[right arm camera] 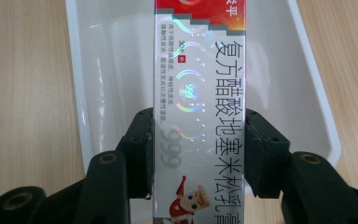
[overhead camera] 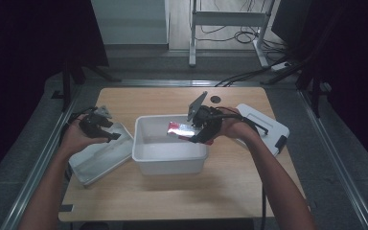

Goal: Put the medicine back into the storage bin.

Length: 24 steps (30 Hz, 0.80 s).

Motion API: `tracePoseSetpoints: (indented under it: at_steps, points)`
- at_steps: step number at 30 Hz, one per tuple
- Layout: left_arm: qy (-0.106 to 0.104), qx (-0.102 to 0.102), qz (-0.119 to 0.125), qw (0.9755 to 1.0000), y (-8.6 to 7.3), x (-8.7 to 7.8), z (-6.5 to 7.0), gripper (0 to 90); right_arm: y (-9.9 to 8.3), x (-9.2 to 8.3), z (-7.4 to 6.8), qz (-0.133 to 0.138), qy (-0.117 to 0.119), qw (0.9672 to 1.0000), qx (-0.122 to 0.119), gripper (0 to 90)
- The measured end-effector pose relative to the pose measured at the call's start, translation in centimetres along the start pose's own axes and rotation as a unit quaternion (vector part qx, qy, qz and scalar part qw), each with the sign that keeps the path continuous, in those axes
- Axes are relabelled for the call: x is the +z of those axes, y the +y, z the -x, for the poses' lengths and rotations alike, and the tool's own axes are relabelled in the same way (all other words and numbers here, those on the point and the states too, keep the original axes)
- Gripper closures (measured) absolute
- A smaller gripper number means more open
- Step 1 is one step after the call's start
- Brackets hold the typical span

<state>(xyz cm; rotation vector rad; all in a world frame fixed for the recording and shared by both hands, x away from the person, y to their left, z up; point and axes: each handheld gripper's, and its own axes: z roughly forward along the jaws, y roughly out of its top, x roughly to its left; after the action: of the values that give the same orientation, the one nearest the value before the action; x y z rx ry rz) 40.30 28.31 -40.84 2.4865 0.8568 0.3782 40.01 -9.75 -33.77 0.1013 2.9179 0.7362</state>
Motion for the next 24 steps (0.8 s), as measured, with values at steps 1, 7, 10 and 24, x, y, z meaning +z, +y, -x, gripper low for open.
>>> tracePoseSetpoints:
  at_steps: [1, 7, 10, 24]
  points:
    - [0.001, 0.0, 0.0, 1.0, 0.0, 0.0, 0.0, 38.5, 0.1, 0.1, -0.1, 0.002, 0.0, 1.0, -0.001, 50.4]
    - [0.003, -0.001, -0.003, 1.0, -0.2, -0.2, -0.1, 38.6, 1.2, 0.4, -0.3, 0.002, 0.008, 0.9999, -0.008, 50.4]
    - [0.003, -0.002, -0.003, 1.0, -0.3, -0.2, -0.1, 38.6, 1.7, 0.6, -0.4, -0.005, 0.011, 0.9999, -0.011, 50.4]
    - [0.0, -0.002, -0.003, 1.0, -0.6, 0.1, 0.0, 38.6, 2.4, 1.3, -0.9, -0.017, 0.011, 0.9997, -0.016, 50.4]
